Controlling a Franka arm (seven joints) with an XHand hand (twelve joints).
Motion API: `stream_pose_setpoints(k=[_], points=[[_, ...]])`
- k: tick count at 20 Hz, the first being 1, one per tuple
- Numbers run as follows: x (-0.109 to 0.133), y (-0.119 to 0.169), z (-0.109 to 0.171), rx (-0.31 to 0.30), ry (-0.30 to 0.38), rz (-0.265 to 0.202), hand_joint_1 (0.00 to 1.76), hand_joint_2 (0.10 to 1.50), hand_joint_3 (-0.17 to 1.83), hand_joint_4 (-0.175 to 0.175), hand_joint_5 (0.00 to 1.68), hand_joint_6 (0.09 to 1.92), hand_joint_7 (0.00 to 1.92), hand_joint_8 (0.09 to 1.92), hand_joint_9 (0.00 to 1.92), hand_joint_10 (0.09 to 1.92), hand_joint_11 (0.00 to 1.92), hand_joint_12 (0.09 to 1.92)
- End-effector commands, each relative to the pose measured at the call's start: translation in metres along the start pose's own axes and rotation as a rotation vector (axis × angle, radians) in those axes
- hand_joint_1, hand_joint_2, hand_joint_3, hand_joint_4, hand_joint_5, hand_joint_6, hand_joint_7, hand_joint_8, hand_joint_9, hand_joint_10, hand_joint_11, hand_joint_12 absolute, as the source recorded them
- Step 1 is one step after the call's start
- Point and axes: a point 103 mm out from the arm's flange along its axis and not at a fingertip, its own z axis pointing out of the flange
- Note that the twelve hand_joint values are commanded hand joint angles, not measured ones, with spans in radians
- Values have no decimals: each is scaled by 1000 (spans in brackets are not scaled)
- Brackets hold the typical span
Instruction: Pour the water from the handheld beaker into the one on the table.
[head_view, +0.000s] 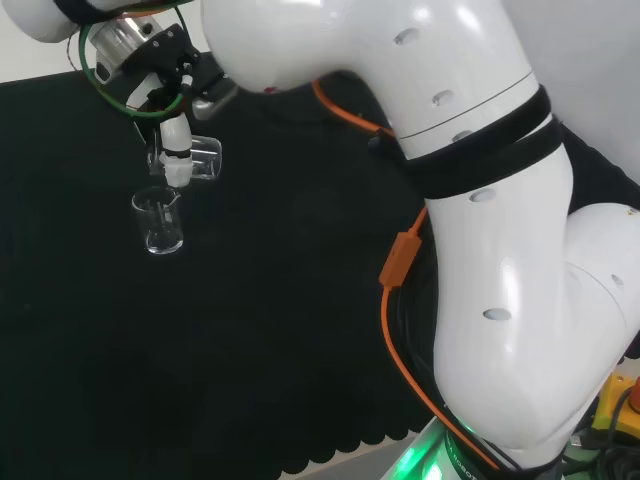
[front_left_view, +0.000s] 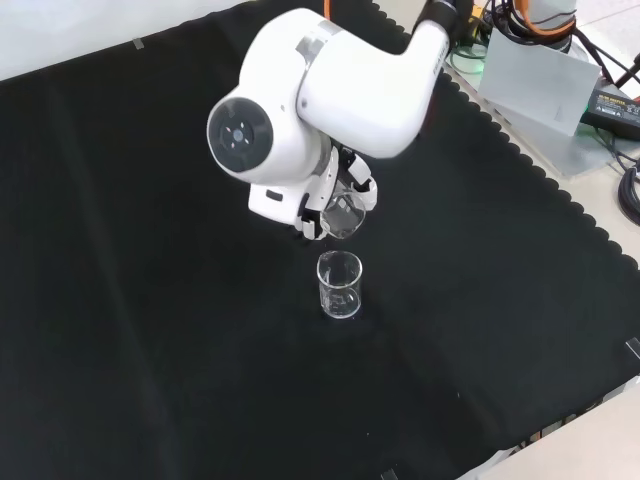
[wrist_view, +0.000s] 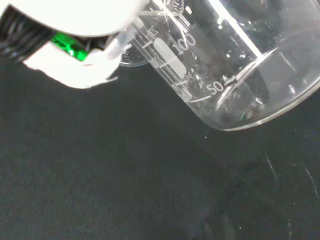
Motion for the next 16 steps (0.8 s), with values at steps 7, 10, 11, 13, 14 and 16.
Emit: stream_pose_setpoints(k=[7,10,11,13,14,16], points=[[-42,7,16,-251,189,-86,1296,556,956,-175,1134,1035,1197,1003,1378,886,1185,866],[-47,8,19,-285,212,-95,1296,556,957,-175,1133,1036,1197,1004,1377,887,1182,866],[-49,9,19,-297,225,-101,1296,556,957,-175,1133,1036,1197,1004,1377,887,1181,866],[-51,11,20,-310,239,-110,1296,556,957,-175,1133,1037,1196,1005,1376,887,1180,867],[-52,12,20,-316,246,-115,1296,556,957,-175,1132,1037,1196,1005,1376,888,1179,868],[-53,14,22,-329,260,-123,1295,557,957,-175,1132,1038,1196,1006,1374,888,1177,868]])
